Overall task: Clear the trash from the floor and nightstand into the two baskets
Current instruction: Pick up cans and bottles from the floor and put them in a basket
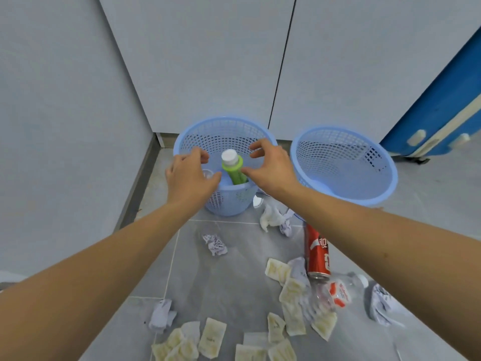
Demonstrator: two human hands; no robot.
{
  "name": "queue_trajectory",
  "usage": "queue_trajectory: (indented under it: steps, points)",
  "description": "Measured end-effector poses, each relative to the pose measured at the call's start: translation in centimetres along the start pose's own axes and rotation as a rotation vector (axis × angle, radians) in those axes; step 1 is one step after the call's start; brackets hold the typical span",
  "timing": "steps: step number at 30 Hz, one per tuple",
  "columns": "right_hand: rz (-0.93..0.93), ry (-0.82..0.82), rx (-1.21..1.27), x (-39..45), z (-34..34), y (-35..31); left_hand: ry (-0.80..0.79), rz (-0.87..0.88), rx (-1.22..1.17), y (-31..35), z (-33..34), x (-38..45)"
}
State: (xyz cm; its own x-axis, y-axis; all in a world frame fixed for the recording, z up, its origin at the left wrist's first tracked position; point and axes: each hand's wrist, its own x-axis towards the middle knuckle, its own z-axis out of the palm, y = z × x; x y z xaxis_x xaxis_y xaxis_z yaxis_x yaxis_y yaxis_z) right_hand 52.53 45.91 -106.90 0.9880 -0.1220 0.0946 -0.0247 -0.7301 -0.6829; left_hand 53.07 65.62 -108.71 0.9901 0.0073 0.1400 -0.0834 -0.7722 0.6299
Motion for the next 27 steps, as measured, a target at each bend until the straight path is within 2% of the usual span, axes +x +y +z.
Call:
queue_trajectory:
  steps: [4, 7, 8, 9, 11, 14, 16, 18, 20, 24, 27]
  points:
    - [-0.094, 0.089, 0.107, -4.3, -3.8, 0.2, 0.065, 0.209, 0.100, 2.5, -1.6, -2.3]
    - [-0.113, 0.032, 0.093, -10.1, -7.4, 3.1, 0.102, 0.440, 0.072, 4.8, -1.5, -5.4]
    - [-0.098, -0.005, 0.073, -12.3, -8.7, 4.6, 0.086, 0.465, 0.016, 5.7, -1.0, -6.9]
    - [-0.076, -0.041, 0.050, -14.4, -9.9, 6.3, 0.033, 0.445, -0.035, 6.7, -0.2, -8.6]
    - [-0.002, -0.114, -0.015, -18.3, -11.9, 10.1, -0.169, 0.350, -0.069, 8.5, 2.2, -11.8]
    - [0.124, -0.277, -0.201, -22.8, -13.4, 15.7, -0.526, 0.193, -0.001, 10.1, 7.3, -16.0]
    - [0.132, -0.417, -0.347, -24.6, -13.4, 18.4, -0.638, 0.126, 0.070, 10.7, 10.7, -17.7]
    - [0.077, -0.516, -0.454, -25.4, -12.9, 20.3, -0.695, 0.079, 0.098, 11.1, 13.9, -18.7]
    - [-0.009, -0.547, -0.499, -25.7, -12.1, 21.8, -0.709, 0.018, 0.093, 11.6, 16.7, -18.9]
    - [-0.121, -0.513, -0.567, -25.2, -9.9, 23.8, -0.646, -0.110, 0.052, 12.5, 21.4, -18.0]
    - [-0.151, -0.487, -0.612, -23.8, -8.8, 24.4, -0.595, -0.126, 0.109, 13.0, 23.7, -16.4]
